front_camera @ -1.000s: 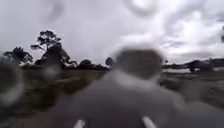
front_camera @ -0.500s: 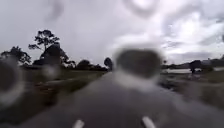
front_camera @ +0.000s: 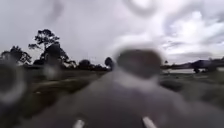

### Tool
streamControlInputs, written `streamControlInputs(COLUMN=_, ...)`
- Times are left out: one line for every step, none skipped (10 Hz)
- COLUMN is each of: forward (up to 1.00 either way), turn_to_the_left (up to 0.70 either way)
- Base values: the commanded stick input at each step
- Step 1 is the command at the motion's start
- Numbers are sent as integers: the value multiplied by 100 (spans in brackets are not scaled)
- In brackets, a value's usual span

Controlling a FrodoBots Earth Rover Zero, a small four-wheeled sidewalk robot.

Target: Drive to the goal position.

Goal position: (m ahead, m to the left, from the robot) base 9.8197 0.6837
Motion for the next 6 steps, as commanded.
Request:
streamControlInputs(forward=85, turn_to_the_left=0)
streamControlInputs(forward=85, turn_to_the_left=0)
streamControlInputs(forward=85, turn_to_the_left=0)
streamControlInputs(forward=85, turn_to_the_left=0)
streamControlInputs(forward=85, turn_to_the_left=0)
streamControlInputs(forward=85, turn_to_the_left=0)
